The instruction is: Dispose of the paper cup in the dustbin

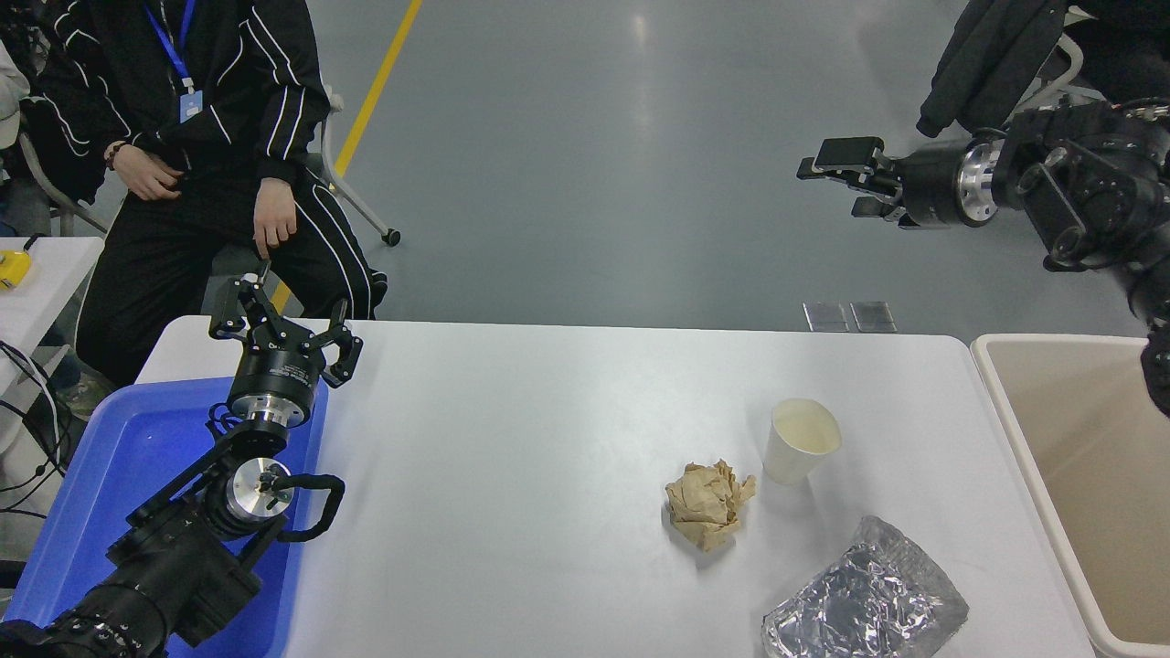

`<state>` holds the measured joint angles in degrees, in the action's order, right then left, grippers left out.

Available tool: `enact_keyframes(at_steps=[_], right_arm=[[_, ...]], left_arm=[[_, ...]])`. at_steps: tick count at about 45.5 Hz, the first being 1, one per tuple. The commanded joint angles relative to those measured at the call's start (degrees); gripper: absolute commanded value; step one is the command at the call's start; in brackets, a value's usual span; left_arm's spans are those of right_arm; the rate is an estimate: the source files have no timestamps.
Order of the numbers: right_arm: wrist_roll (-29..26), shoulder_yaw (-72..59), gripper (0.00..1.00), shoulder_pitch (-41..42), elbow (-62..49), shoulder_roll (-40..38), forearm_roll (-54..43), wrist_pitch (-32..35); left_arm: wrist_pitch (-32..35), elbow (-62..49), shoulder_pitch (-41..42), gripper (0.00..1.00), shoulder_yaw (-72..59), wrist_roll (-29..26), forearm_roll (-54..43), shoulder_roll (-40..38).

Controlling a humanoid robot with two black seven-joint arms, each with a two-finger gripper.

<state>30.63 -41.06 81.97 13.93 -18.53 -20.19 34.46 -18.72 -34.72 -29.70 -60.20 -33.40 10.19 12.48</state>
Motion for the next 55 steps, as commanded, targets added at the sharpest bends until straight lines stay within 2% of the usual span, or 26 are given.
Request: enact_keyframes(at_steps=[1,11,19,33,45,55], right_arm=[[0.0,-3.2,1.00,6.3,22.3,-6.9,-7.5,-8.5],[-0.1,-3.6,1.00,7.1,34.2,-8.7,-24.2,-26.0],[-0.6,-5.3,1.00,4.5,35.7,-7.3,-31.1,-36.3],[-1.2,-6.1,1.00,-2.7,31.1,-3.3,-31.6,-37.4],[-1.2,-6.1,0.97,-9.6,24.5,-2.9,-31.4,-37.2],[-1.1,-6.2,0.94,-11.2,24.2,-3.1,-31.5,-37.2]], left_arm=[[0.0,0.0,0.0,1.00,0.0,0.0,0.0,0.0],[0.1,0.0,0.0,1.00,0.0,0.0,0.0,0.0],[0.0,0.0,0.0,1.00,0.0,0.0,0.0,0.0],[0.0,0.0,0.0,1.00,0.0,0.0,0.0,0.0],[0.0,0.0,-0.1,1.00,0.0,0.0,0.0,-0.1],[0.0,0.0,-0.1,1.00,0.0,0.0,0.0,0.0]])
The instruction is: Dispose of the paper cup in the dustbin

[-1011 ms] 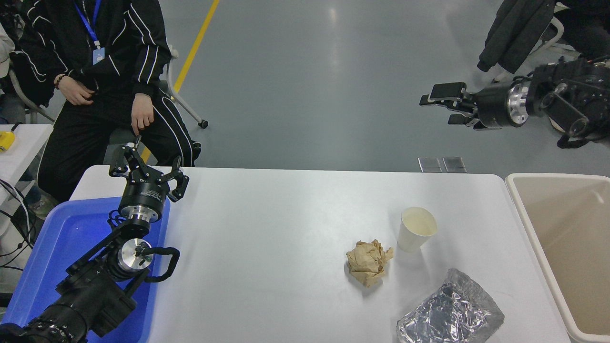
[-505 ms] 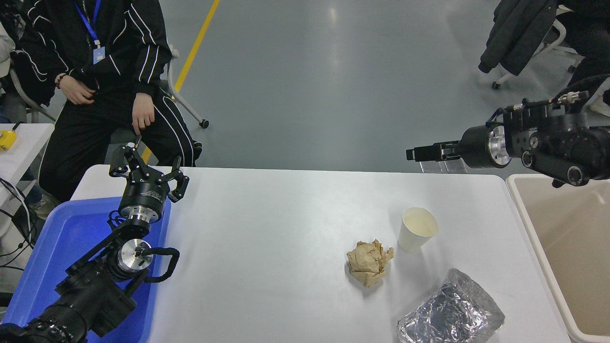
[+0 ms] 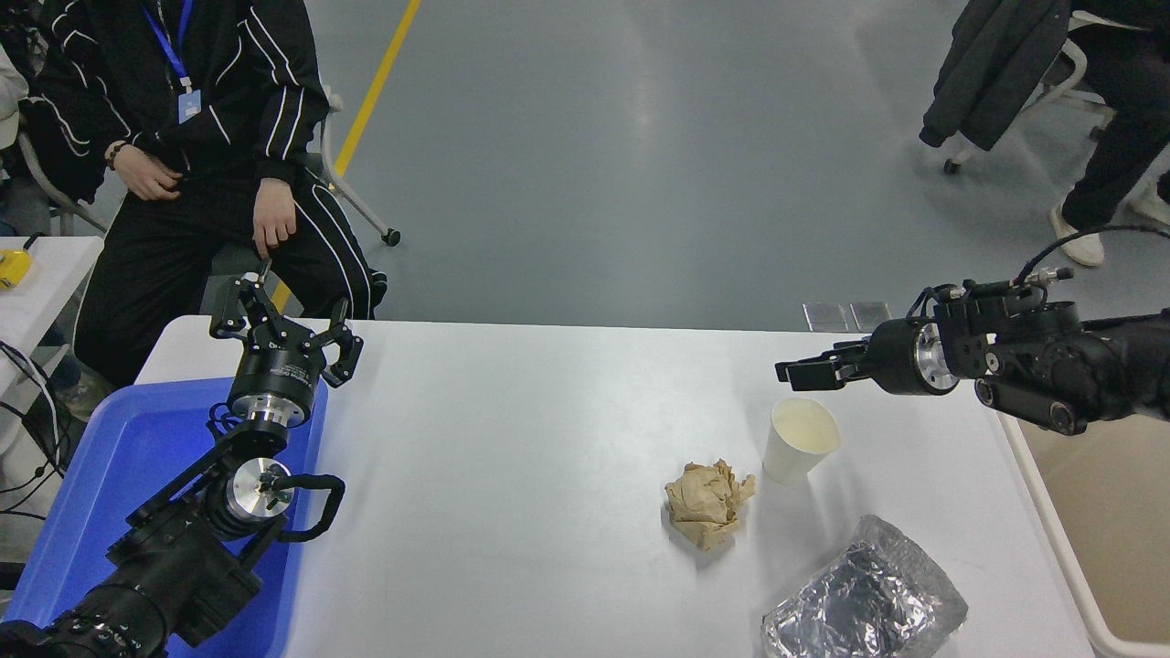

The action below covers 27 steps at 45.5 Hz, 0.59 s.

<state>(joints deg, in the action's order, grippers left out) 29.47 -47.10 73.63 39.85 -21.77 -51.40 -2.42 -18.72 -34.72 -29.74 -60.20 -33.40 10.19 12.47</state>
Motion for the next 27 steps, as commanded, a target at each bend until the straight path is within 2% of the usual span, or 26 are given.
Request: enact_keyframes(at_steps=[1,21,27], right_arm=[[0.1,-0.2,0.94,-3.0,-1.7,0.1,-0.3,-0.2],[0.1,-0.3,0.91,-3.1,-1.6,0.3,-0.3,-0.1],[0.1,-0.4,0.85,-3.8,-1.8,0.7,-0.5,-0.1]], left_arm=[[0.0,0.0,0.0,1.00,0.0,0.0,0.0,0.0],[0.0,0.0,0.0,1.00,0.0,0.0,0.0,0.0],[0.0,0.0,-0.1,1.00,0.0,0.0,0.0,0.0]])
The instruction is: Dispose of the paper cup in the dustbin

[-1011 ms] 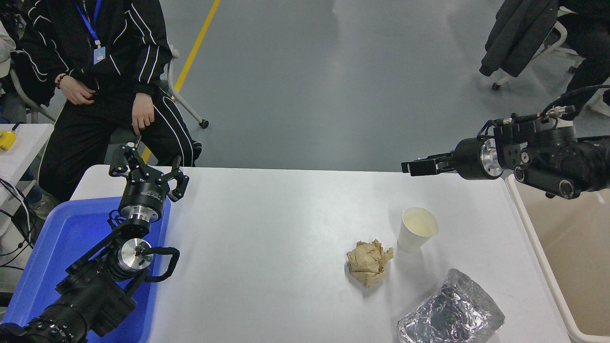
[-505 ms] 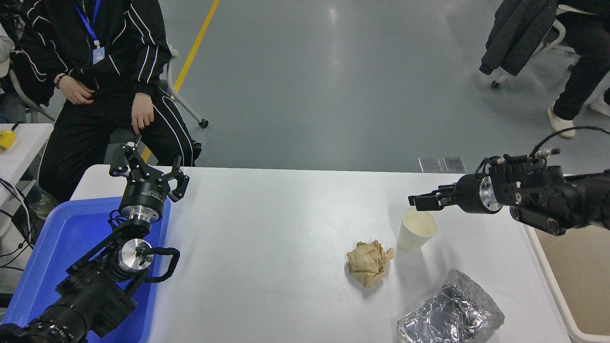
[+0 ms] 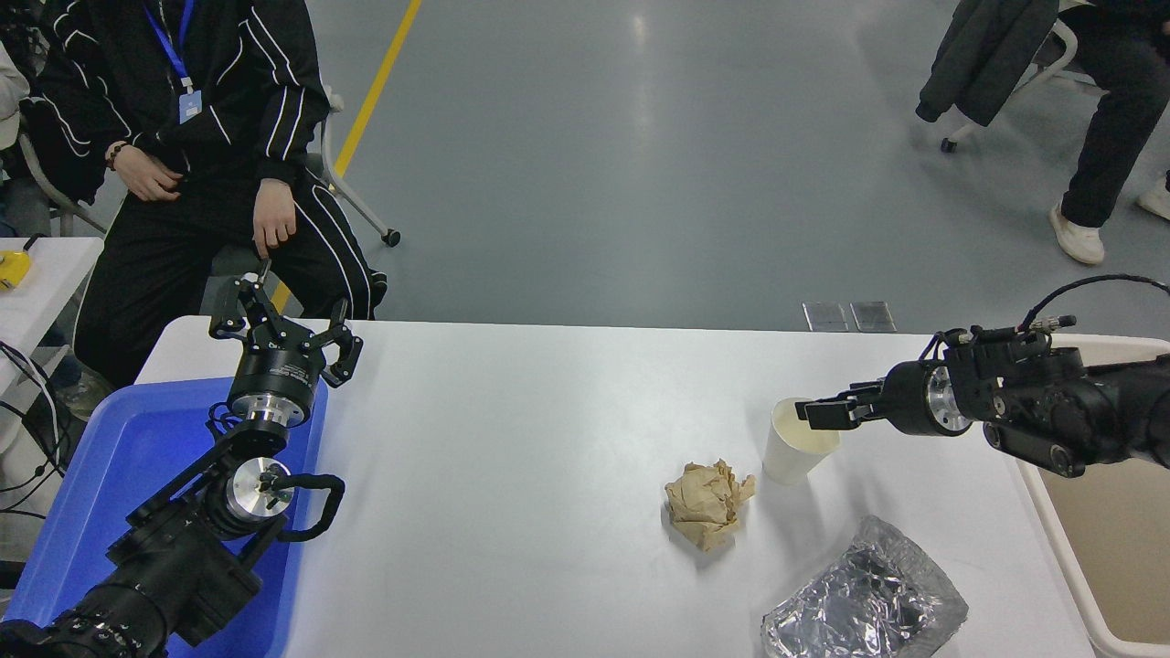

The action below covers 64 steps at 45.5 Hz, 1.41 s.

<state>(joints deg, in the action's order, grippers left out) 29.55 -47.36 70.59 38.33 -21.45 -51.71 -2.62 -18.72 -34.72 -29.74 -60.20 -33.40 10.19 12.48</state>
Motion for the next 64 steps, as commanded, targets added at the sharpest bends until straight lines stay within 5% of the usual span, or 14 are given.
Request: enact_keyframes(at_steps=[1,8,20,37,44,50,64], right_arm=[[0.0,-0.1,0.85,-0.8,-0.3,0.4,-0.2,0.1],[0.1,-0.1,0.81,-1.2,-0.3,0.4,-0.2,0.0],[0.2,0.0,0.62,-2.6,-3.4,1.8,-0.2,-0.3],[0.3,0.0,0.60,-3.4,-3.5,2.0,-0.2,-0.3],[0.3,-0.1,0.38,-3.4,-3.5,2.0,-1.2,-0.2],[0.3,-0.6,0.01,-3.4,-3.5,2.0,-2.0,0.0],[0.3,-0.6,0.00,-3.4,-3.6,2.0,-1.7,0.2]], left_arm=[[0.0,0.0,0.0,1.00,0.0,0.0,0.0,0.0],[0.0,0.0,0.0,1.00,0.0,0.0,0.0,0.0],[0.0,0.0,0.0,1.00,0.0,0.0,0.0,0.0],[0.0,0.0,0.0,1.00,0.0,0.0,0.0,0.0],[0.0,0.0,-0.1,1.00,0.0,0.0,0.0,0.0],[0.0,0.0,-0.1,1.00,0.0,0.0,0.0,0.0],[0.0,0.0,0.0,1.00,0.0,0.0,0.0,0.0]])
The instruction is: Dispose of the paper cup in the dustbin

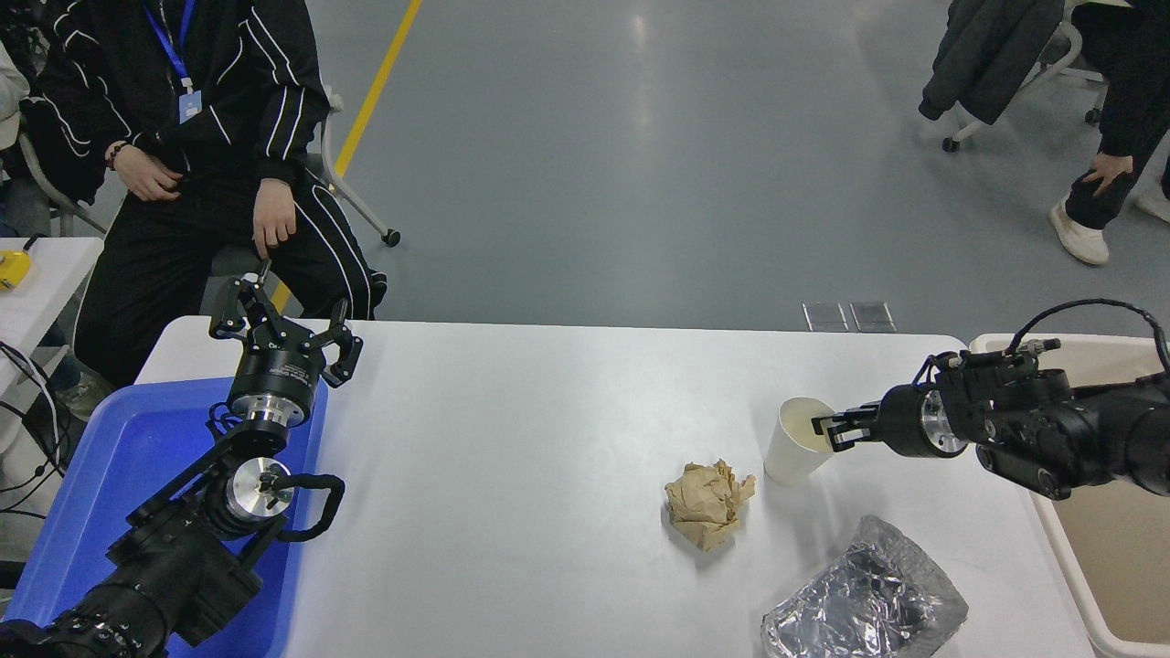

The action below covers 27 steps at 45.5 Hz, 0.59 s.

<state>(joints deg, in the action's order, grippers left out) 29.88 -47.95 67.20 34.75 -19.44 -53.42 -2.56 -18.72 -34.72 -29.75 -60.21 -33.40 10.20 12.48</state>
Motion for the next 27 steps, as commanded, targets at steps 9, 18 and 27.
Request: enact_keyframes(at_steps=[9,18,27], right_arm=[[0.1,0.5,0.00,0.2,0.0,-0.1,0.3,-0.1],[0.8,2.0,0.00,2.9,0.8,-0.6,0.7,-0.3],[3.0,6.9,0.00,4.8,0.8,-2.9,1.4,-0.2]], left_arm=[[0.0,0.0,0.0,1.00,0.0,0.0,0.0,0.0],[0.0,0.0,0.0,1.00,0.0,0.0,0.0,0.0],[0.0,0.0,0.0,1.00,0.0,0.0,0.0,-0.1]])
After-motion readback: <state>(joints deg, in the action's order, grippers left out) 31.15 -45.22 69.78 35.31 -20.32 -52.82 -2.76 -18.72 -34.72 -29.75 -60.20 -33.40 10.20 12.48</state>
